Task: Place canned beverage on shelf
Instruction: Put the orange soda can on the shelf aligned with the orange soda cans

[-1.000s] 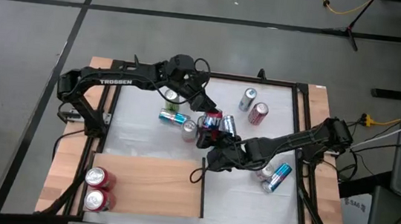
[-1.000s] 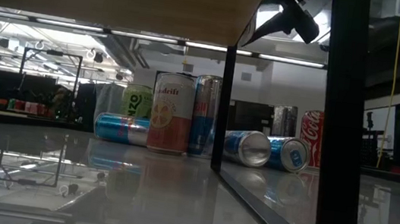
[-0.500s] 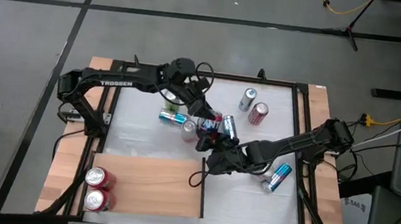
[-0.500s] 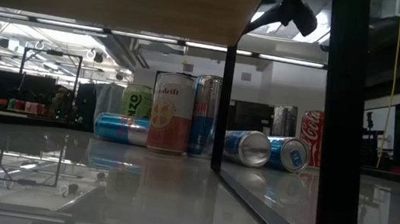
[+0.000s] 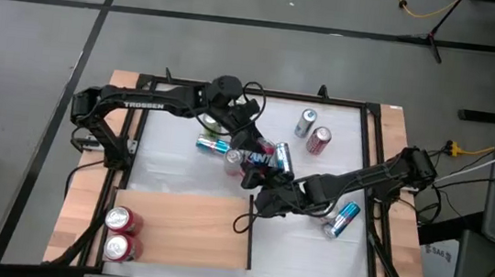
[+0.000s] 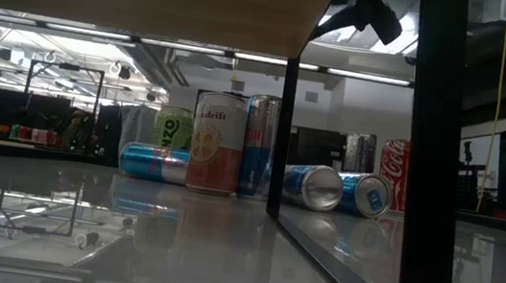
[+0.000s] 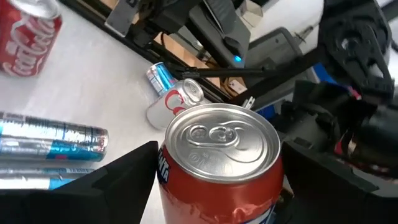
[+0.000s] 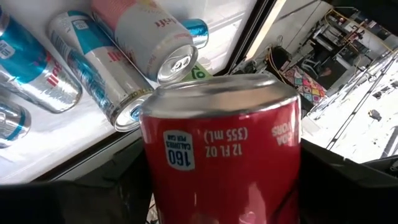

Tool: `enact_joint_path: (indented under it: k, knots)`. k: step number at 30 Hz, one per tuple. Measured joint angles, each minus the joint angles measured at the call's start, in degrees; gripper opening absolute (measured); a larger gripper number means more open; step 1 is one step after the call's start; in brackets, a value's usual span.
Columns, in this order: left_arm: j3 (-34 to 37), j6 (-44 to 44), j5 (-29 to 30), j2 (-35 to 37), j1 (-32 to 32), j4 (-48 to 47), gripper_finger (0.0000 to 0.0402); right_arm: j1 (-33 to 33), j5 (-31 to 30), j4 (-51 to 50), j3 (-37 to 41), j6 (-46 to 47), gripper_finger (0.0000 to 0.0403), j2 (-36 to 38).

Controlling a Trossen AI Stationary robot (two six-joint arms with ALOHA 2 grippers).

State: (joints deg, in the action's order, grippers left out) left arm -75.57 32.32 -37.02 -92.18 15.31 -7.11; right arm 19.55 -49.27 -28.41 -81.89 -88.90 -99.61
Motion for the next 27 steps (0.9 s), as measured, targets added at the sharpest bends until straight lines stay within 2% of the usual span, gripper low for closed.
enact_joint_path:
  k: [5,17,27]
  knots:
    - [0.0,-4.9,0.6,0.0,-0.3,0.1,0.0334,0.1,0.5,-0.1,0.0,0.0,0.0294,0.0]
    - [0.0,-2.9,0.9,0.0,-0.2,0.2,0.0336,0.3,0.4,-0.1,0.0,0.1,0.0294,0.0]
    - [0.0,-7.4,-0.7,0.0,-0.3,0.2,0.0371,0.4,0.4,-0.1,0.0,-0.1,0.0294,0.0]
